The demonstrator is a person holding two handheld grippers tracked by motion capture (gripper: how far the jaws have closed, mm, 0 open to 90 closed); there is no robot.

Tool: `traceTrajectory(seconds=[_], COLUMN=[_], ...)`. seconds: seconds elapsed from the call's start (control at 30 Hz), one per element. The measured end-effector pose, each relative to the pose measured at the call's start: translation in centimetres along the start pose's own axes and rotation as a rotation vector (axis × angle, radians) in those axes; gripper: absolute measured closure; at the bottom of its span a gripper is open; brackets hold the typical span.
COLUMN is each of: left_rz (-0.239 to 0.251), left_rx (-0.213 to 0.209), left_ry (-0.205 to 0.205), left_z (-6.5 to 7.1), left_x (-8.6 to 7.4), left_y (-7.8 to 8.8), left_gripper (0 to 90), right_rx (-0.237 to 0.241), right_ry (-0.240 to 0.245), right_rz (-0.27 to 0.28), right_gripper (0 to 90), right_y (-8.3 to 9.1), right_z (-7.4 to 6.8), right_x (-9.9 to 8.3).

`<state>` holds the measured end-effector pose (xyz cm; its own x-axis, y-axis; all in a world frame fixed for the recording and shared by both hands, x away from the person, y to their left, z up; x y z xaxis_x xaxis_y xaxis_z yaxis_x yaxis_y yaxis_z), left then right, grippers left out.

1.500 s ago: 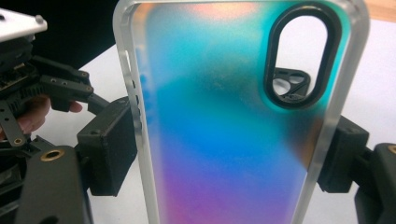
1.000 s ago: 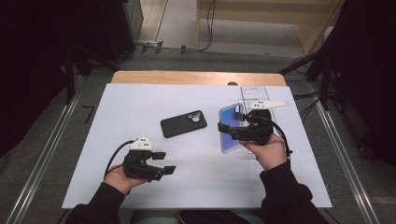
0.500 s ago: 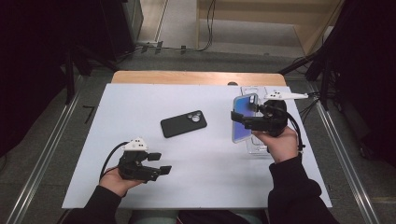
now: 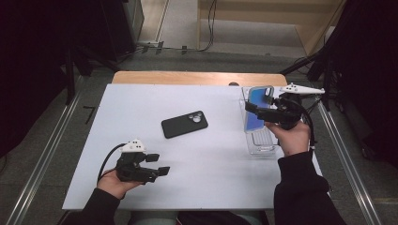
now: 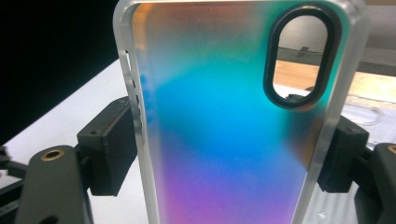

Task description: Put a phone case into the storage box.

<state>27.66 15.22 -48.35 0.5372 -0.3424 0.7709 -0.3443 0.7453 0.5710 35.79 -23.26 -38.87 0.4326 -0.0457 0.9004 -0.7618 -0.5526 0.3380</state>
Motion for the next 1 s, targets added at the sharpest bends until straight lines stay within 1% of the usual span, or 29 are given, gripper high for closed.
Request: traceTrajectory(seconds=[0.07,0.17,0.27,0.4,0.5,0.53,0.7,0.77,0.83,0.9,0.97,1.0], left_rz=[0.0,-0.002,-0.003,-0.001,-0.001,0.001,0.004,0.004,0.0,0.0,-0.003,-0.006], left_rx=[0.003,0.0,0.003,0.001,0.001,0.0,0.0,0.0,0.0,-0.003,-0.004,-0.005], left_ry=[0.006,0.004,0.007,0.008,0.007,0.007,0.013,0.013,0.011,0.011,0.012,0.011], left_z=[-0.1,-0.2,-0.2,-0.2,-0.2,-0.2,-0.3,-0.2,-0.3,-0.3,-0.3,-0.3], left_x=[0.0,0.0,0.0,-0.1,0.0,-0.1,0.0,0.0,-0.1,-0.1,-0.1,-0.1], left_y=[0.0,0.0,-0.1,-0.1,0.0,0.0,0.0,0.0,0.0,-0.2,-0.3,-0.4], left_gripper=[30.7,30.7,30.7,30.6,30.6,30.7,30.6,30.7,30.7,30.7,30.7,30.7], right_rx=[-0.027,-0.055,-0.089,-0.126,-0.162,-0.17,-0.198,-0.209,-0.22,-0.231,-0.231,-0.241], right_ry=[0.009,-0.013,-0.015,-0.03,-0.027,-0.036,-0.051,-0.05,-0.055,-0.05,-0.049,-0.049], right_rz=[-0.001,0.005,-0.009,0.011,0.02,0.024,0.019,0.011,0.014,0.013,0.009,0.011], right_gripper=[19.0,19.0,18.9,18.9,18.9,18.9,18.9,18.8,18.8,18.8,18.8,18.8], right_y=[-0.1,-0.1,-0.5,-1.3,-1.9,-2.1,-3.7,-4.6,-5.3,-6.0,-6.8,-7.1], right_z=[0.5,1.3,2.2,3.6,4.6,5.0,6.6,7.1,7.6,8.2,8.8,9.1], right_x=[0.2,0.3,0.4,0.7,1.3,1.5,2.2,2.2,2.2,2.3,2.3,2.2])
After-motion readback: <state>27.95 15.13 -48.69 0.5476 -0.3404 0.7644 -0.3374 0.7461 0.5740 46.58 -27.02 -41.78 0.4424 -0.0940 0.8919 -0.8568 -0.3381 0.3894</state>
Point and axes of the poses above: each handheld gripper's, and its own axes: y roughly backward along the jaws, x roughly out of its top, z roughly to its right, the point moved 5 cm from there along -y, roughly forward along the jaws, and after that the axes turned 7 degrees about z, right-handed, at the moved point
